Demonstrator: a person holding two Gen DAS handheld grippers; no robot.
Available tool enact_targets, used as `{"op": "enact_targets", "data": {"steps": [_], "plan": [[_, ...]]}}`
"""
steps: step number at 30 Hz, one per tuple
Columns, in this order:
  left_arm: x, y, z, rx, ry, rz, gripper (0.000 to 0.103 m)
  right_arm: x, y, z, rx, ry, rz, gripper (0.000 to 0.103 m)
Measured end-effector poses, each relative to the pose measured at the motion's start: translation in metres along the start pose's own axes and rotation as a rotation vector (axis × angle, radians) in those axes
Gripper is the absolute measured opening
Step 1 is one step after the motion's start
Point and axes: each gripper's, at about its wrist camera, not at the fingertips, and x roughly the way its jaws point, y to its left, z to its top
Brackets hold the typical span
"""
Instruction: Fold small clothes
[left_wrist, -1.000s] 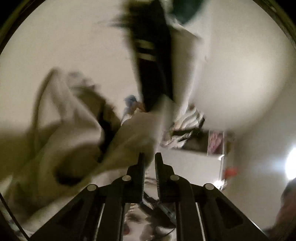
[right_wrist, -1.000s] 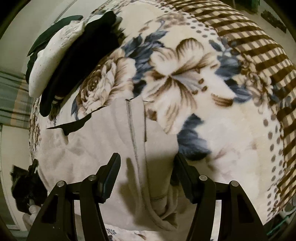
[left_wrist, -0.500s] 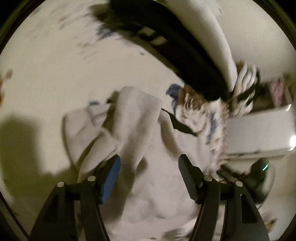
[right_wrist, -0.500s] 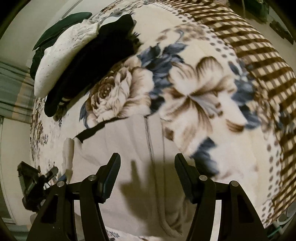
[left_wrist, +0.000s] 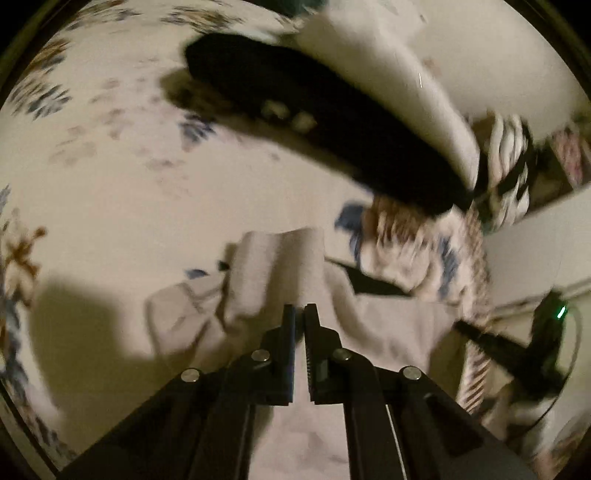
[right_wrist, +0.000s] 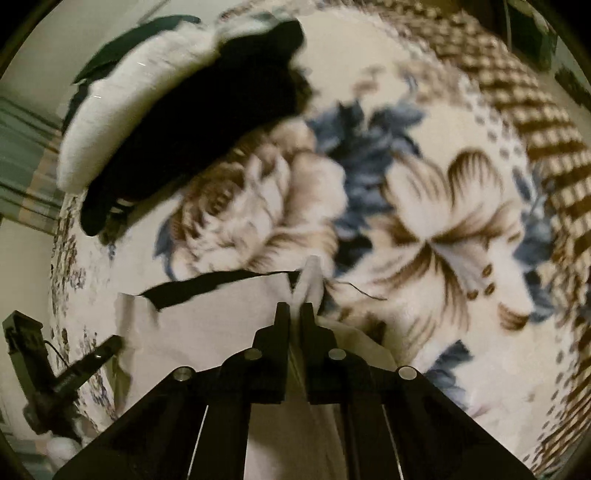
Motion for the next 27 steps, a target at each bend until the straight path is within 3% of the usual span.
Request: {"op": "enact_targets", "data": {"steps": [5,8,9,10,12,15,18,20,21,25,27], "plan": [[-0.007,0.038,0.007,-0.140,-0.014,0.037,0.003,-0.019,0.005,0.000,-0.008,-0.047,0.012,0.006],[-0.005,0.048,0.011,-0.183,0.017,0.005,0.005,-0.014,0.001,0.003,-0.001,-0.031,0.001,0.006],[-0.005,0.049,0.010,-0.191,0.031,-0.006,0.013,-0.012,0.000,0.004,0.004,-0.027,0.002,0.006],[-0.003,0.046,0.010,-0.187,0.051,-0.012,0.036,-0.009,0.000,0.005,-0.001,-0.022,0.000,0.006],[0.003,0.038,0.007,-0.157,0.070,-0.010,0.067,-0.006,0.000,0.005,-0.010,-0.017,-0.012,0.006],[0.027,0.023,0.000,-0.107,0.158,-0.004,0.067,-0.002,0.000,0.004,-0.007,-0.006,-0.007,0.006],[0.049,0.010,-0.009,-0.024,0.203,0.081,0.066,-0.002,0.002,0.004,0.001,-0.002,-0.002,0.006],[0.053,0.001,-0.013,0.033,0.177,0.130,0.063,-0.003,0.004,0.004,-0.004,-0.004,-0.002,0.006],[0.051,-0.002,-0.014,0.033,0.170,0.113,0.059,-0.004,0.005,0.004,-0.005,-0.006,-0.005,0.006],[0.028,0.000,-0.013,-0.009,0.141,0.078,0.061,-0.007,0.013,0.008,-0.038,0.046,-0.129,0.008],[0.010,0.006,-0.014,-0.036,0.111,0.088,0.061,-0.012,0.020,0.010,-0.042,0.073,-0.153,0.023]]}}
